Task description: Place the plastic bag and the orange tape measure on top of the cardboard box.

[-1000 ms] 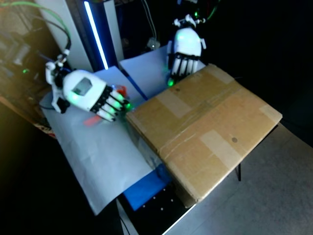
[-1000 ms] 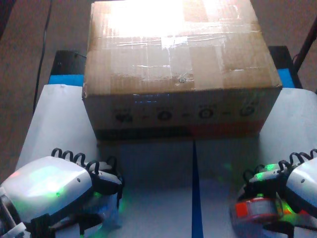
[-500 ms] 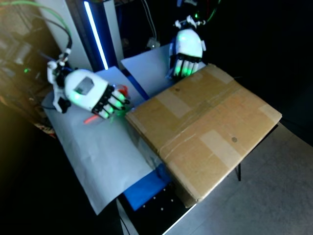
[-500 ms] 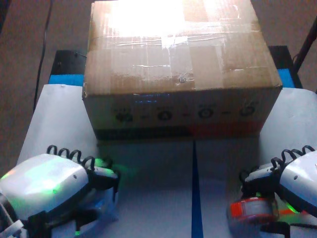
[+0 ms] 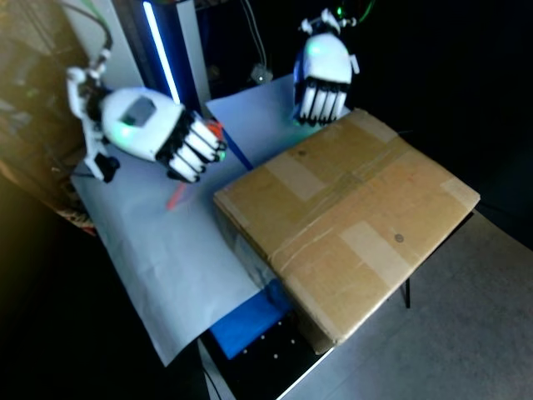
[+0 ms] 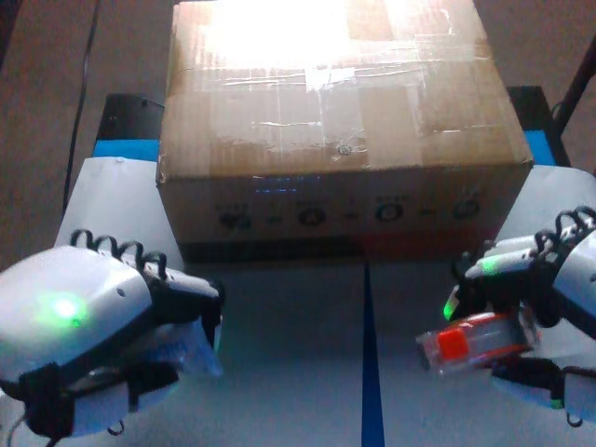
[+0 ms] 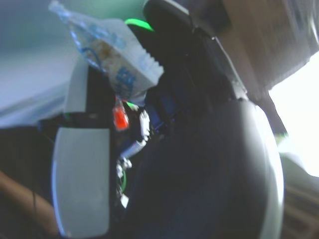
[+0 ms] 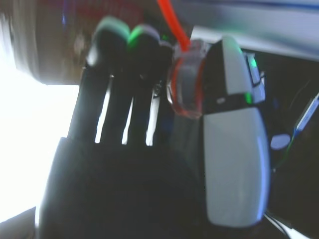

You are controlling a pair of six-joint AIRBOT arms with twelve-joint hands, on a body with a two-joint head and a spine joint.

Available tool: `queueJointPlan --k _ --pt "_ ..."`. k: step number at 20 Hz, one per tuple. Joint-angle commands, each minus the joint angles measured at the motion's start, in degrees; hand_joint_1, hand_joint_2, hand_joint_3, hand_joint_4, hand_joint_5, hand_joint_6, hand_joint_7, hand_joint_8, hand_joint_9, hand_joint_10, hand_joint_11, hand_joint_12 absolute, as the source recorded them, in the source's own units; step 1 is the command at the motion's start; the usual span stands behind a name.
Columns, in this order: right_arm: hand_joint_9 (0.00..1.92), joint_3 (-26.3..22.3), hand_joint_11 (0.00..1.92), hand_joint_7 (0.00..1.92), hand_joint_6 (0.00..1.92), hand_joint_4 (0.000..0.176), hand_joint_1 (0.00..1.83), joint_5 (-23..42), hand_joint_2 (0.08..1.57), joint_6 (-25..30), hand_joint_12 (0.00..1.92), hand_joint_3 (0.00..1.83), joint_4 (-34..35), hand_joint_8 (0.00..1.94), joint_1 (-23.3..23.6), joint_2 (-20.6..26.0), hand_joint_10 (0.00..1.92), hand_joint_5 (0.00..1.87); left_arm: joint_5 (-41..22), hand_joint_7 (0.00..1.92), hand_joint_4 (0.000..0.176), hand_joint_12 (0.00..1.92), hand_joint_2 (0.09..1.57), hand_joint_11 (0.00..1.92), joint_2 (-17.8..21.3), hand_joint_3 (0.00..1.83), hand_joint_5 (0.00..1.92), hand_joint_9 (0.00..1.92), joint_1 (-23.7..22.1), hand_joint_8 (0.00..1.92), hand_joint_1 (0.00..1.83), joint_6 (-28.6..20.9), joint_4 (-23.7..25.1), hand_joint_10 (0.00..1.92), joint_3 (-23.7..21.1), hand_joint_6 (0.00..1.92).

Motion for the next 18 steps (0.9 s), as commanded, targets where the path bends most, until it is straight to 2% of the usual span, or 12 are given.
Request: queueJointPlan --k 1,3,5,7,8,10,11,12,14,15,16,18 --pt "1.01 -0.76 1.03 0.81 0.77 0.0 1.24 -8.26 1.18 0.76 1.78 0.0 -4.12 1.55 1.11 0.52 1.62 0.94 9.06 0.74 0.0 1.59 1.21 0.71 0.98 0.0 0.72 0.84 -0.55 1.36 1.35 -0.31 2.83 1.48 -0.89 1.14" --pt "1.03 -1.9 1.06 0.84 0.6 0.0 1.25 -9.08 1.15 0.91 1.78 0.0 -6.0 1.5 2.28 2.08 1.68 1.05 12.14 0.75 0.0 1.57 1.21 0.62 3.45 0.0 0.71 0.79 -0.64 1.33 1.35 -0.32 3.52 1.5 -2.78 1.21" --pt "0.93 -2.14 0.97 0.72 0.86 0.0 1.22 -9.09 1.21 0.95 1.92 0.0 -7.59 1.67 4.47 2.87 1.9 0.92 14.83 0.76 0.0 1.56 1.21 0.65 5.9 0.0 0.73 0.81 -0.67 1.31 1.35 -0.33 4.06 1.47 -4.16 1.23" --pt "1.0 -1.84 1.1 0.84 0.75 0.0 1.2 -9.09 1.05 0.87 1.92 0.0 -7.78 1.84 7.46 3.54 1.92 1.13 17.87 0.77 0.0 1.55 1.2 0.63 7.7 0.0 0.74 0.8 -0.93 1.28 1.35 -0.32 4.56 1.48 -4.61 1.22" --pt "1.0 -1.28 1.1 0.84 0.9 0.0 1.18 -9.09 1.08 0.68 1.92 0.01 -7.78 1.84 9.11 3.54 1.92 1.05 19.33 0.81 0.0 1.52 1.18 0.65 8.04 0.0 0.79 0.83 -1.26 1.23 1.36 -0.31 4.7 1.42 -4.5 1.16" --pt "1.0 0.04 1.1 0.84 0.81 0.0 1.19 -9.08 1.06 -0.8 1.92 0.0 -7.78 1.84 12.95 3.42 1.92 1.1 21.47 0.83 0.0 1.47 1.17 0.65 8.1 0.0 0.77 0.87 -3.69 1.22 1.36 -0.28 4.7 1.36 -3.6 1.15" --pt "1.0 0.37 1.1 0.84 0.89 0.0 1.18 -9.1 1.08 -2.22 1.92 0.01 -7.78 1.84 14.32 3.42 1.92 1.06 21.74 0.83 0.0 1.47 1.18 0.64 8.09 0.0 0.76 0.86 -5.38 1.24 1.36 -0.1 4.7 1.38 -3.14 1.14" --pt "1.0 0.71 1.09 0.84 0.66 0.0 1.2 -9.11 1.03 -2.64 1.92 0.0 -7.78 1.85 15.37 3.35 1.92 1.19 22.07 0.81 0.0 1.49 1.18 0.67 8.01 0.0 0.75 0.86 -6.38 1.26 1.36 0.07 4.7 1.4 -2.77 1.14" --pt "1.0 2.71 1.1 0.84 0.9 0.0 1.18 -9.33 1.08 -2.65 1.92 0.01 -7.78 1.84 17.86 2.23 1.92 1.05 22.85 0.84 0.0 1.52 1.15 0.89 6.8 0.0 0.84 0.99 -10.46 1.26 1.37 1.67 4.7 1.31 -1.23 0.88" --pt "1.01 3.75 1.1 0.84 0.83 0.0 1.19 -9.66 1.06 -2.65 1.92 0.0 -7.78 1.85 19.08 1.38 1.92 1.09 22.85 0.9 0.0 1.51 1.16 0.9 5.95 0.0 0.86 0.99 -12.33 1.32 1.27 2.16 4.7 1.21 -0.4 0.94" --pt "1.0 4.65 1.1 0.84 0.81 0.0 1.19 -9.94 1.06 -2.65 1.92 0.0 -7.78 1.84 20.02 0.6 1.92 1.1 22.85 0.78 0.0 1.6 1.19 0.76 5.01 0.01 0.8 0.84 -13.87 1.39 1.33 2.17 4.7 1.42 0.53 0.97" --pt "1.0 6.85 1.1 0.84 0.89 0.0 1.18 -10.82 1.07 -2.65 1.92 0.01 -7.78 1.84 22.0 -1.32 1.92 1.06 22.82 0.72 0.0 1.69 1.22 0.69 3.28 0.0 0.76 0.78 -16.71 1.45 1.35 2.18 4.7 1.53 2.43 1.02"
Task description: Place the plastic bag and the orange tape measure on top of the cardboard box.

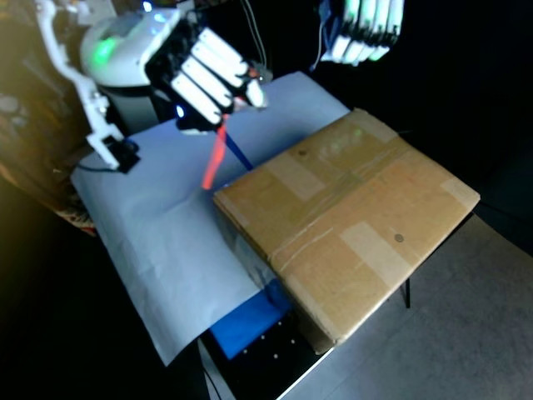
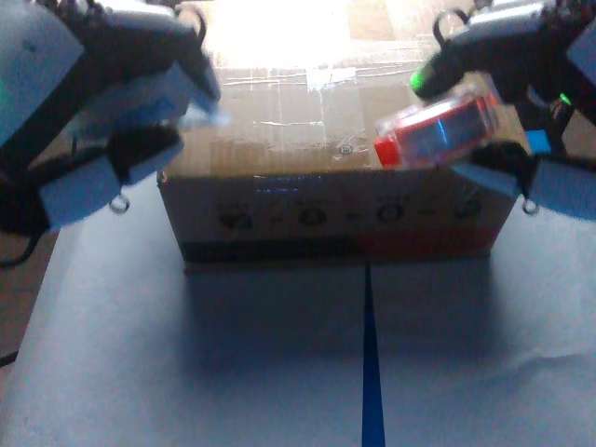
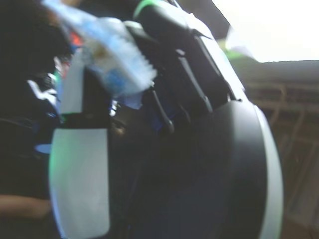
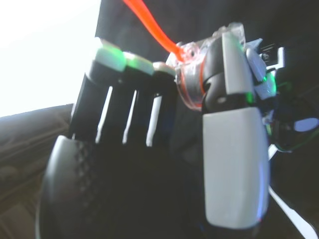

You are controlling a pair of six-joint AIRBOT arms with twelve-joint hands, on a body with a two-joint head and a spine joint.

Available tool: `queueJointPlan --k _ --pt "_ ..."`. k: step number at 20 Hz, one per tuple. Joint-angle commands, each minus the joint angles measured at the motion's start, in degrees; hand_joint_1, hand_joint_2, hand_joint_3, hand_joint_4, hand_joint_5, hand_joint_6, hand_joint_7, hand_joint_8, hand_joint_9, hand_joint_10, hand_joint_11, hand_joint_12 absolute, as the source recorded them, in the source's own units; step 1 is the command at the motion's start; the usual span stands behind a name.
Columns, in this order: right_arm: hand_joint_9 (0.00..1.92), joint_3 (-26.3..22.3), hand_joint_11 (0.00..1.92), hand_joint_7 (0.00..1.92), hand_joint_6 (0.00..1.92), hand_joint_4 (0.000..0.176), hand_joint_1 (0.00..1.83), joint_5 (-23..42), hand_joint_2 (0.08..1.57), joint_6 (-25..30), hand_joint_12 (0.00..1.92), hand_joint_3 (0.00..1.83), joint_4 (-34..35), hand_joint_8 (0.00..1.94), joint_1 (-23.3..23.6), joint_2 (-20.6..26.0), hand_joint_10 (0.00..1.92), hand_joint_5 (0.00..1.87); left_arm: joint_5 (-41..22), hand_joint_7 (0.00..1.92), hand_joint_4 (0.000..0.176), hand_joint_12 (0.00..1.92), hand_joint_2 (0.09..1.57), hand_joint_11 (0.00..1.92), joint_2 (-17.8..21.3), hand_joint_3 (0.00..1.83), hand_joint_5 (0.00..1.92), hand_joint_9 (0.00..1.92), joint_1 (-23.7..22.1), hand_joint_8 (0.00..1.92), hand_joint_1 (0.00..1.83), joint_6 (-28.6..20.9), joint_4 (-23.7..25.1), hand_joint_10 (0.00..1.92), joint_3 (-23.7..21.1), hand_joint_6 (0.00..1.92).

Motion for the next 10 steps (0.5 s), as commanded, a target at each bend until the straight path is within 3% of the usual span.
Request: queueJointPlan --k 1,6,7,8,9,10 --pt "1.0 1.02 1.1 0.84 0.89 0.0 1.18 -7.94 1.08 0.17 1.92 0.01 -1.97 1.85 1.84 -0.73 1.92 1.06 7.03 0.72 0.0 1.69 1.22 0.69 -0.64 0.0 0.76 0.78 -1.7 1.45 1.35 0.32 1.84 1.53 0.89 1.02" --pt "1.0 6.39 1.1 0.84 0.89 0.0 1.18 -8.18 1.08 0.17 1.92 0.0 -1.97 1.85 5.77 -4.56 1.92 1.05 3.23 0.72 0.0 1.7 1.22 0.69 -5.02 0.0 0.76 0.78 -7.87 1.46 1.35 0.31 1.84 1.53 5.88 1.02" --pt "1.0 7.43 1.1 0.84 0.82 0.0 1.19 -8.33 1.06 0.17 1.92 0.0 -1.97 1.85 6.33 -4.99 1.92 1.1 2.29 1.03 0.0 1.53 1.13 0.99 -5.95 0.0 0.86 1.07 -9.32 1.12 1.29 0.31 1.84 1.12 7.0 0.93" --pt "1.01 8.51 1.1 0.84 0.89 0.0 1.18 -8.34 1.08 0.17 1.92 0.01 -1.97 1.84 6.82 -5.47 1.92 1.06 1.36 1.0 0.0 1.51 1.12 0.97 -6.83 0.0 0.85 1.04 -10.61 1.05 1.37 0.32 1.84 1.2 8.09 0.88" --pt "1.0 10.08 1.09 0.84 0.66 0.0 1.2 -8.34 1.03 0.17 1.92 0.0 -1.97 1.85 7.26 -6.41 1.92 1.19 0.34 1.0 0.0 1.55 1.15 0.96 -7.71 0.0 0.82 1.11 -11.72 1.22 1.26 0.32 1.84 1.13 9.19 0.96" --pt "1.0 11.16 1.1 0.84 0.75 0.0 1.2 -8.34 1.04 0.18 1.92 0.0 -1.97 1.84 7.56 -7.16 1.92 1.13 -0.48 0.96 0.0 1.66 1.17 0.99 -8.43 0.0 0.82 1.13 -12.67 1.31 1.25 0.32 1.84 1.26 10.06 0.95"
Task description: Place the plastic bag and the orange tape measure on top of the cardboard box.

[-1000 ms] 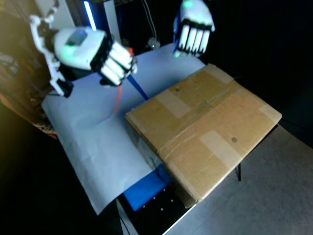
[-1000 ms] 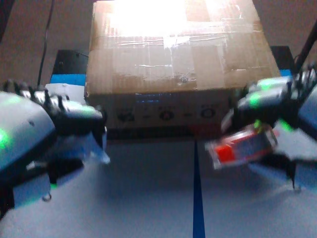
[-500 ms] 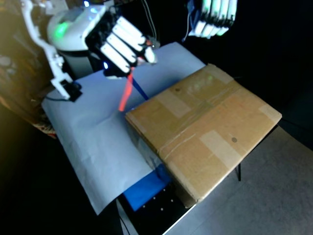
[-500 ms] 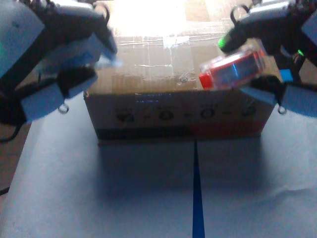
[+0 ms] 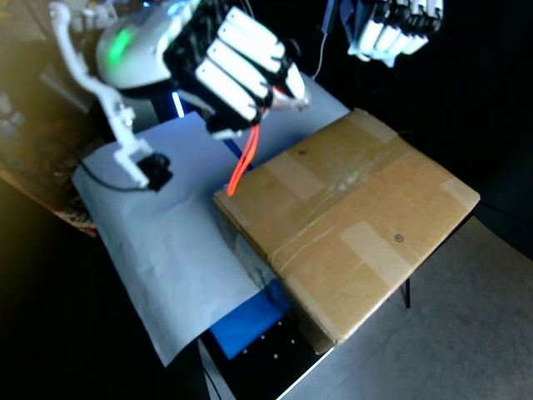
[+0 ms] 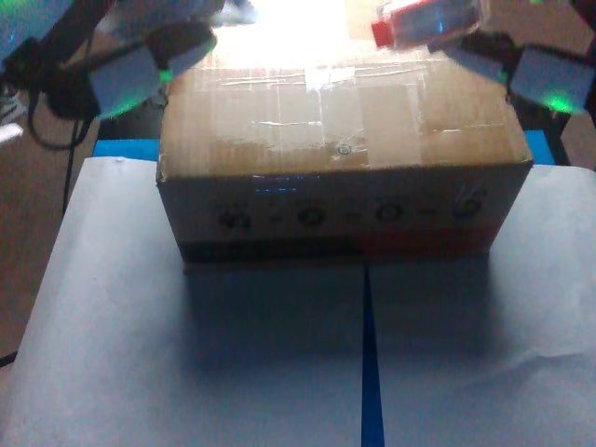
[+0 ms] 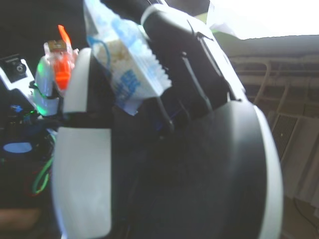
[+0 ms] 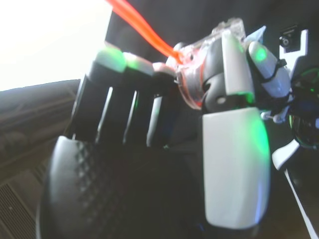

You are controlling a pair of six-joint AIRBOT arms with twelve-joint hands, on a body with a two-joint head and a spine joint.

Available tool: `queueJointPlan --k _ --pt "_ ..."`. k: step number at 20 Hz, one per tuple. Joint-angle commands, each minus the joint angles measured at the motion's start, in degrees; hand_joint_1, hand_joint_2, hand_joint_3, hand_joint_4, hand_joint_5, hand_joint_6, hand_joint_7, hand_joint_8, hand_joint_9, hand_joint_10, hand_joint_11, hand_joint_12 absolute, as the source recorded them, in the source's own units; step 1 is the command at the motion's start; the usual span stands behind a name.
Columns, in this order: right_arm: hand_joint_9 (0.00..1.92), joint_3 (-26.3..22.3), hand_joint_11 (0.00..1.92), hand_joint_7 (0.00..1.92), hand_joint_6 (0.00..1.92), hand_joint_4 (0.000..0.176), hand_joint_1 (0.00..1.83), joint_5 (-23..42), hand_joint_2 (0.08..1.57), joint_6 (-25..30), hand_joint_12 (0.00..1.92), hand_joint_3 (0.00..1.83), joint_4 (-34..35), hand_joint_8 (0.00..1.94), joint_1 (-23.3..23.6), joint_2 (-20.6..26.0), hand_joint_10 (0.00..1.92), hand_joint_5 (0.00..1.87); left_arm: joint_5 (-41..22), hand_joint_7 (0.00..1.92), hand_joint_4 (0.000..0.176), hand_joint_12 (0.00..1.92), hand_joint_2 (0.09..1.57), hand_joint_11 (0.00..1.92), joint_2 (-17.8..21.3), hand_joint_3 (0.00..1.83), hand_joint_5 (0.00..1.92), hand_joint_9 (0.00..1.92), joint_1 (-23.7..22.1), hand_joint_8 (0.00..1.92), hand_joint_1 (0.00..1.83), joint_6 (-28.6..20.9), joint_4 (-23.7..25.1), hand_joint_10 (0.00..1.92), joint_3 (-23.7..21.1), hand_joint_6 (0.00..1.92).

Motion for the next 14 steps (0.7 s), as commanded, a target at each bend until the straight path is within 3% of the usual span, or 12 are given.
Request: queueJointPlan --k 1,2,3,4,5,6,7,8,10,11,12,14 --pt "1.15 0.33 1.23 1.04 0.83 0.0 1.19 -7.02 1.06 0.18 1.92 0.01 -1.99 1.68 1.11 -0.51 1.87 1.09 5.16 0.97 0.0 1.64 1.17 0.98 -0.48 0.0 0.81 1.11 -1.27 1.27 1.25 0.15 1.84 1.24 0.42 0.97" --pt "1.16 2.24 1.13 0.94 0.7 0.0 1.26 -7.02 1.13 0.19 1.92 0.01 -1.99 1.4 1.47 -1.71 1.71 1.01 3.66 0.98 0.0 1.52 1.16 0.98 -1.53 0.0 0.77 1.05 -2.73 1.21 1.27 0.2 1.84 1.19 1.61 1.05" --pt "1.19 3.51 1.21 1.09 0.79 0.0 1.21 -7.01 1.07 0.19 1.92 0.0 -1.99 1.55 1.84 -2.37 1.8 1.08 2.64 0.96 0.0 1.61 1.15 0.92 -2.35 0.0 0.79 0.97 -3.75 1.13 1.36 0.24 1.84 1.35 2.5 0.95" --pt "1.31 4.5 1.39 1.18 0.83 0.0 1.2 -7.01 1.07 0.19 1.92 0.0 -1.99 1.73 2.42 -3.04 1.9 1.08 2.15 0.99 0.0 1.58 1.16 0.91 -3.06 0.0 0.78 0.99 -4.34 1.18 1.27 0.29 1.84 1.18 3.26 1.05" --pt "1.22 6.16 1.27 1.08 0.88 0.0 1.2 -7.0 1.1 0.2 1.92 0.0 -1.99 1.77 3.03 -4.18 1.89 1.03 1.54 1.01 0.0 1.53 1.16 0.9 -4.13 0.0 0.78 1.06 -5.19 1.16 1.25 0.29 1.84 1.04 4.44 1.1" --pt "1.19 7.27 1.23 1.08 0.92 0.0 1.19 -7.0 1.09 0.2 1.92 0.0 -1.99 1.72 3.34 -5.11 1.88 1.03 1.24 0.93 0.0 1.52 1.16 0.88 -5.11 0.0 0.77 0.92 -5.6 1.13 1.35 0.29 1.84 1.33 5.37 1.03" --pt "1.21 8.54 1.25 1.12 0.92 0.0 1.18 -7.0 1.09 0.2 1.92 0.0 -1.99 1.69 3.54 -6.22 1.87 1.03 0.81 0.9 0.0 1.54 1.17 0.85 -6.14 0.0 0.75 0.88 -6.06 1.12 1.36 0.29 1.84 1.4 6.48 1.05" --pt "1.17 9.61 1.12 0.96 0.83 0.0 1.26 -7.0 1.14 0.2 1.79 0.0 -1.99 1.39 3.54 -7.15 1.61 0.92 0.16 0.87 0.0 1.6 1.18 0.8 -7.37 0.0 0.72 0.85 -6.45 1.16 1.36 0.3 1.84 1.45 7.63 1.13" --pt "1.12 11.25 1.04 1.03 0.86 0.0 1.27 -6.98 1.13 0.2 1.65 0.0 -1.99 1.22 3.52 -7.97 1.4 0.93 -1.44 0.88 0.0 1.58 1.18 0.84 -9.21 0.0 0.72 0.86 -7.02 1.15 1.36 0.31 1.84 1.42 9.55 1.16" --pt "0.97 11.57 0.99 0.98 0.96 0.0 1.38 -6.96 1.12 0.2 1.58 0.0 -1.99 1.04 3.51 -7.97 1.32 0.85 -1.79 0.85 0.0 1.55 1.18 0.87 -9.75 0.0 0.71 0.88 -7.06 1.19 1.37 0.31 1.84 1.43 10.13 1.15" --pt "1.09 11.88 1.03 1.07 0.85 0.0 1.3 -6.95 1.1 0.2 1.62 0.0 -1.99 1.08 3.49 -7.97 1.34 0.96 -2.64 0.84 0.0 1.56 1.18 0.86 -10.71 0.0 0.7 0.88 -7.09 1.2 1.36 0.3 1.84 1.43 11.02 1.16" --pt "1.14 12.24 1.04 1.15 0.83 0.0 1.28 -6.84 1.08 0.2 1.59 0.0 -1.99 0.93 3.39 -7.98 1.25 1.02 -4.68 0.85 0.0 1.62 1.18 0.8 -12.22 0.0 0.75 0.87 -7.13 1.2 1.37 0.28 1.84 1.43 12.66 1.11"
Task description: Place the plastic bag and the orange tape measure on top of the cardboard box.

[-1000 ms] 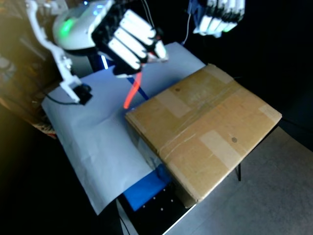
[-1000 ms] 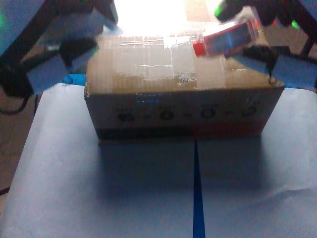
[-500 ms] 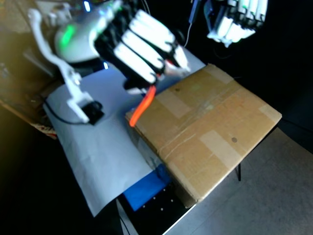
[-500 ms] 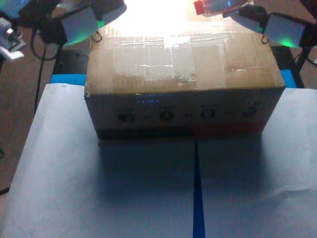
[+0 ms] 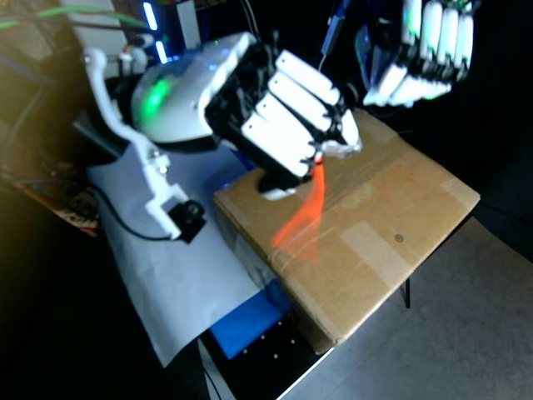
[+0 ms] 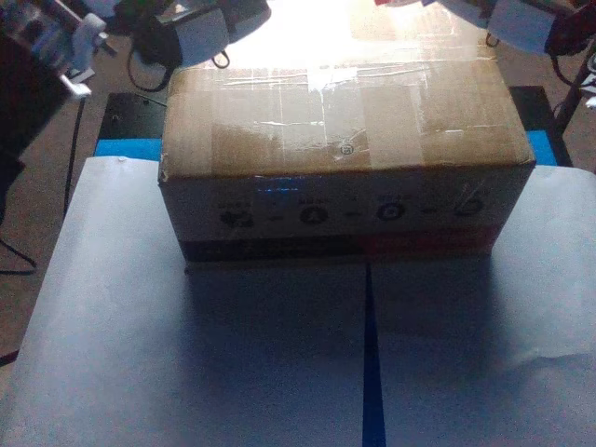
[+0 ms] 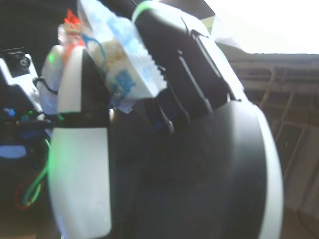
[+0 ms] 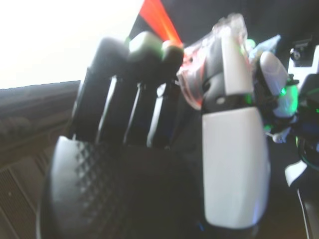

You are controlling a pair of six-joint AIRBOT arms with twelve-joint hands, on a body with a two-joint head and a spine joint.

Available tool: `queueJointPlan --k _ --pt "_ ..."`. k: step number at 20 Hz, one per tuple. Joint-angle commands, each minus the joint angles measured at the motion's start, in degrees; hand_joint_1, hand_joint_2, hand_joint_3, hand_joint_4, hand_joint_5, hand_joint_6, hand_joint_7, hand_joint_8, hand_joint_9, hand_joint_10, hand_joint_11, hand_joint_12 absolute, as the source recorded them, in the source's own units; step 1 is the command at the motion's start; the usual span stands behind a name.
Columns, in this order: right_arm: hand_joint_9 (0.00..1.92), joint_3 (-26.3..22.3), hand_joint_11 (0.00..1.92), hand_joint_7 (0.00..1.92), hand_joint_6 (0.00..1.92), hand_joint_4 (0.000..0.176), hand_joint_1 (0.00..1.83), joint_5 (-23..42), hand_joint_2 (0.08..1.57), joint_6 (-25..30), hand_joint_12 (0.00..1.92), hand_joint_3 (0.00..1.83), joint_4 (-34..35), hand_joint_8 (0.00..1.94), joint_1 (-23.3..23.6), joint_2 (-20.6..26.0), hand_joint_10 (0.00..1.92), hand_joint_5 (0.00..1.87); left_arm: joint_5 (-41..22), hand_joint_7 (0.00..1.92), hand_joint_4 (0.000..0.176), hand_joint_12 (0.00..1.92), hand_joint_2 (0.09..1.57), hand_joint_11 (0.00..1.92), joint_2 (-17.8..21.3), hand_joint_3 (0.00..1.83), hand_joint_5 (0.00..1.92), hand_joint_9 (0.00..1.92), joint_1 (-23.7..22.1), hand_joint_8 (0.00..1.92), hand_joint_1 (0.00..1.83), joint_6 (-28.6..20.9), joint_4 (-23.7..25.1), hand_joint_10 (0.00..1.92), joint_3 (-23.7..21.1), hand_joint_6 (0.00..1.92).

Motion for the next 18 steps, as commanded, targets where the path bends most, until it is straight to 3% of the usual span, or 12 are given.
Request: queueJointPlan --k 1,2,4,5,7,8,9,11,13,15,16,18 --pt "1.13 0.47 1.03 1.12 0.79 0.0 1.28 -6.85 1.08 0.15 1.61 0.0 -1.97 1.0 0.55 0.03 1.28 1.03 5.06 0.85 0.0 1.6 1.18 0.81 -0.56 0.0 0.74 0.86 -0.93 1.22 1.36 -0.01 1.82 1.43 0.34 1.12" --pt "1.14 1.13 1.04 1.1 0.7 0.0 1.29 -6.21 1.08 0.15 1.66 0.0 -1.97 1.08 0.52 -0.54 1.36 1.06 4.38 0.85 0.0 1.64 1.19 0.75 -0.89 0.0 0.73 0.82 -0.93 1.24 1.36 -0.02 1.82 1.49 0.89 1.1" --pt "1.22 2.23 1.16 1.14 0.75 0.0 1.29 -4.74 1.08 0.15 1.54 0.0 -1.97 1.0 0.52 -1.56 1.26 1.03 3.05 0.89 0.0 1.72 1.18 0.67 -1.74 0.0 0.78 0.84 -0.98 1.2 1.37 -0.06 1.82 1.49 2.19 1.03" --pt "1.23 2.59 1.16 1.18 0.75 0.0 1.3 -4.23 1.07 0.15 1.48 0.0 -1.74 0.93 0.44 -1.99 1.17 1.04 2.48 0.88 0.0 1.74 1.19 0.57 -2.1 0.0 0.73 0.8 -1.01 1.21 1.36 -0.07 1.82 1.5 2.68 1.13" --pt "1.18 3.7 1.1 1.05 0.74 0.0 1.28 -3.69 1.1 0.15 1.59 0.0 0.32 1.18 -1.02 -2.98 1.32 1.0 1.1 0.91 0.0 1.78 1.17 0.61 -3.02 0.0 0.78 0.86 -1.03 1.17 1.37 -0.12 1.82 1.47 3.91 1.04" --pt "0.94 4.19 1.02 0.92 0.83 0.0 1.36 -3.12 1.14 0.15 1.64 0.01 1.01 1.23 -1.5 -3.46 1.41 0.9 0.33 0.88 0.0 1.77 1.18 0.63 -3.49 0.0 0.76 0.84 -1.03 1.21 1.36 -0.12 1.82 1.51 4.36 1.06" --pt "1.08 4.62 1.04 1.01 0.79 0.0 1.29 -2.47 1.11 0.15 1.64 0.0 1.44 1.21 -1.78 -3.89 1.4 0.97 -0.15 0.88 0.0 1.74 1.18 0.65 -3.84 0.0 0.76 0.84 -1.03 1.22 1.36 -0.12 1.82 1.52 4.71 1.03" --pt "1.09 5.31 1.01 1.03 0.79 0.0 1.27 -1.67 1.11 0.15 1.68 0.0 2.65 1.21 -2.67 -4.59 1.44 0.98 -1.02 0.85 0.0 1.7 1.19 0.74 -4.25 0.0 0.73 0.86 -1.03 1.27 1.36 -0.14 1.82 1.53 5.12 1.05" --pt "1.13 5.99 1.05 1.07 0.74 0.0 1.28 -0.97 1.09 0.15 1.59 0.0 3.75 1.14 -3.49 -4.91 1.35 1.03 -2.07 0.88 0.0 1.62 1.18 0.78 -4.94 0.0 0.73 0.9 -1.01 1.21 1.37 -0.1 1.82 1.48 5.61 1.03" --pt "0.9 6.19 0.98 0.89 0.92 0.0 1.37 -0.49 1.15 0.15 1.61 0.0 3.86 1.22 -3.54 -4.96 1.43 0.84 -3.04 0.82 0.0 1.59 1.21 0.7 -5.45 0.0 0.67 0.81 -0.68 1.26 1.35 -0.09 1.82 1.53 5.92 1.17" --pt "0.91 6.26 0.99 0.89 0.96 0.0 1.37 -0.46 1.15 0.15 1.6 0.0 3.86 1.2 -3.54 -5.0 1.42 0.82 -3.44 0.81 0.0 1.59 1.2 0.69 -5.58 0.0 0.69 0.82 -0.37 1.27 1.35 -0.1 1.82 1.5 6.04 1.16" --pt "1.11 6.31 1.06 1.06 0.82 0.0 1.28 -0.47 1.11 0.15 1.58 0.0 3.85 1.14 -3.53 -5.0 1.33 0.97 -4.24 0.8 0.0 1.6 1.2 0.71 -5.79 0.0 0.71 0.83 -0.08 1.28 1.36 -0.1 1.82 1.49 6.37 1.15"
